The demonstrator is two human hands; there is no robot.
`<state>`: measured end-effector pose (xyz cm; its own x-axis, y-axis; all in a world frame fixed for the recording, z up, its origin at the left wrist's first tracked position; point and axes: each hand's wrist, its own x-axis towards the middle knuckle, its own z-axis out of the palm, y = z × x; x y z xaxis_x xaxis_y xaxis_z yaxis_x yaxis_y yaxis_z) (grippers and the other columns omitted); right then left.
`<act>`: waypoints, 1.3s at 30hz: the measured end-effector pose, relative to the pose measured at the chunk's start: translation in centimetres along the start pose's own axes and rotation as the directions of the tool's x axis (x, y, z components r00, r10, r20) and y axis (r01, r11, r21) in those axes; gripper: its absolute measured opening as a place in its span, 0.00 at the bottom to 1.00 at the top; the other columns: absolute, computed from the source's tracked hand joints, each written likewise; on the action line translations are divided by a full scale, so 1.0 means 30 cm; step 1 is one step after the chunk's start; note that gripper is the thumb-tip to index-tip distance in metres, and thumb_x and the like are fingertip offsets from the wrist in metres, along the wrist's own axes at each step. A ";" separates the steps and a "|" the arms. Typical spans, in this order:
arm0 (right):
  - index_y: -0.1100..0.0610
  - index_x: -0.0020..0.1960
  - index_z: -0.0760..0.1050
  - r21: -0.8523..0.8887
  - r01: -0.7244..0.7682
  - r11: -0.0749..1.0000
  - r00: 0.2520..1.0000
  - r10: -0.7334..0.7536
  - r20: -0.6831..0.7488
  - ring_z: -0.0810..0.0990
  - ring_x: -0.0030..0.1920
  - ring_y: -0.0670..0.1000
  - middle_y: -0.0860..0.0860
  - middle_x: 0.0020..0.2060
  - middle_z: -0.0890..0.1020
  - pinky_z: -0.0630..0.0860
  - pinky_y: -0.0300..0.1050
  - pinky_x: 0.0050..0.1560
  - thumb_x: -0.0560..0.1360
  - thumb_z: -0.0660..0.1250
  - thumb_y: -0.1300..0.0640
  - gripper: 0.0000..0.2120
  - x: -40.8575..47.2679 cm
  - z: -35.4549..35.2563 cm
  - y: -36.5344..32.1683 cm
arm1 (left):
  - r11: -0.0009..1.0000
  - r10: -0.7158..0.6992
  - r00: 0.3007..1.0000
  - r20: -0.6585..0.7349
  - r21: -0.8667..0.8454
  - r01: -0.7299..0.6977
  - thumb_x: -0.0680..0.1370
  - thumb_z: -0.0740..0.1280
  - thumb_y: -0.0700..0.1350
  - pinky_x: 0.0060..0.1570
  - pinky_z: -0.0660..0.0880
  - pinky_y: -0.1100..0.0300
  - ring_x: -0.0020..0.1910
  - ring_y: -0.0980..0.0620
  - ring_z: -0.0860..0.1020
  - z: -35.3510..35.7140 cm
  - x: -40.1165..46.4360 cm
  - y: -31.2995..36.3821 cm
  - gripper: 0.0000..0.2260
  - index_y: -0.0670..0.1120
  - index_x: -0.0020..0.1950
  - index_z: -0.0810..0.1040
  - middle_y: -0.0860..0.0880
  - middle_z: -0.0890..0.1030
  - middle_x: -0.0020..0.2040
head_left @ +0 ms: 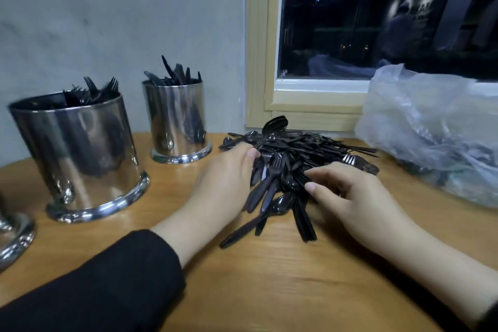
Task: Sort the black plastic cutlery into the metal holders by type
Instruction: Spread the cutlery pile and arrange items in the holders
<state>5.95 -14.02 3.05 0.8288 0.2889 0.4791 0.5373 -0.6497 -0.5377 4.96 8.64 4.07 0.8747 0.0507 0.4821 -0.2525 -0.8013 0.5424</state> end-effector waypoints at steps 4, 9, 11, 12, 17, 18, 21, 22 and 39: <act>0.47 0.64 0.79 -0.192 0.100 0.976 0.994 -0.089 0.064 0.74 0.54 0.40 0.38 0.53 0.77 0.67 0.31 0.57 0.77 0.68 0.43 0.18 0.015 0.059 -0.034 | 0.997 -0.006 1.000 -0.024 -0.071 0.004 0.87 0.54 0.51 0.50 0.74 0.48 0.47 0.48 0.80 0.008 -0.006 0.012 0.13 0.50 0.62 0.77 0.50 0.83 0.45; 0.47 0.69 0.75 -0.374 0.071 0.925 0.986 -0.009 0.166 0.73 0.63 0.50 0.44 0.59 0.76 0.71 0.53 0.65 0.78 0.63 0.37 0.23 0.032 0.108 -0.042 | 0.998 0.038 0.999 -0.009 -0.055 -0.039 0.87 0.54 0.51 0.48 0.73 0.47 0.42 0.48 0.78 0.019 -0.016 0.017 0.11 0.50 0.58 0.76 0.49 0.81 0.40; 0.46 0.69 0.74 -0.401 0.073 0.913 0.981 0.006 0.193 0.73 0.63 0.52 0.45 0.59 0.76 0.71 0.54 0.64 0.78 0.64 0.38 0.23 0.036 0.113 -0.041 | 0.997 0.043 0.999 -0.003 -0.060 -0.043 0.87 0.55 0.50 0.47 0.73 0.49 0.41 0.50 0.78 0.024 -0.019 0.013 0.11 0.51 0.56 0.76 0.50 0.80 0.38; 0.46 0.69 0.74 -0.408 0.082 0.909 0.979 0.004 0.206 0.73 0.63 0.53 0.45 0.59 0.76 0.72 0.54 0.64 0.78 0.65 0.39 0.22 0.036 0.114 -0.040 | 0.997 0.043 0.999 -0.007 -0.069 -0.043 0.87 0.55 0.50 0.47 0.72 0.50 0.41 0.51 0.78 0.026 -0.020 0.012 0.11 0.51 0.56 0.76 0.51 0.80 0.38; 0.42 0.68 0.73 -0.425 0.081 0.902 0.973 0.022 0.232 0.70 0.62 0.52 0.45 0.57 0.72 0.70 0.53 0.61 0.78 0.64 0.40 0.19 0.028 0.107 -0.036 | 0.995 0.054 0.999 -0.001 -0.081 -0.054 0.87 0.56 0.50 0.49 0.73 0.46 0.43 0.48 0.78 0.041 -0.023 0.017 0.11 0.50 0.57 0.76 0.50 0.81 0.41; 0.42 0.68 0.73 -0.428 0.078 0.900 0.972 0.027 0.234 0.69 0.62 0.52 0.45 0.56 0.71 0.69 0.53 0.61 0.79 0.63 0.40 0.19 0.027 0.106 -0.035 | 0.995 0.058 0.998 -0.001 -0.083 -0.058 0.87 0.56 0.50 0.48 0.73 0.46 0.42 0.49 0.78 0.043 -0.023 0.017 0.10 0.51 0.56 0.76 0.50 0.81 0.40; 0.44 0.61 0.74 -0.395 0.076 0.915 0.976 0.014 0.219 0.68 0.60 0.50 0.44 0.53 0.69 0.67 0.52 0.60 0.79 0.65 0.42 0.13 0.025 0.102 -0.031 | 0.994 0.057 0.998 -0.003 -0.095 -0.057 0.87 0.56 0.50 0.47 0.74 0.48 0.41 0.51 0.77 0.043 -0.022 0.010 0.10 0.51 0.55 0.76 0.50 0.80 0.38; 0.44 0.57 0.75 -0.372 0.083 0.925 0.978 -0.004 0.208 0.68 0.59 0.50 0.43 0.52 0.69 0.67 0.51 0.59 0.78 0.66 0.43 0.10 0.024 0.098 -0.029 | 0.993 0.055 0.998 -0.006 -0.100 -0.056 0.87 0.56 0.50 0.46 0.74 0.49 0.39 0.52 0.77 0.042 -0.020 0.007 0.10 0.52 0.55 0.76 0.50 0.79 0.37; 0.48 0.42 0.77 0.170 -0.034 0.985 0.969 0.074 -0.234 0.79 0.38 0.43 0.42 0.37 0.82 0.70 0.39 0.40 0.75 0.73 0.54 0.06 0.032 0.003 -0.003 | 0.971 0.197 0.951 0.237 -0.180 -0.157 0.85 0.61 0.48 0.38 0.66 0.73 0.36 0.66 0.75 0.015 -0.035 0.039 0.09 0.56 0.51 0.80 0.59 0.79 0.34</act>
<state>6.70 -13.63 3.49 0.8068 0.0669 0.5871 0.5272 -0.5301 -0.6641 3.92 7.39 3.90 0.8802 -0.2513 0.4025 -0.4567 -0.6789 0.5749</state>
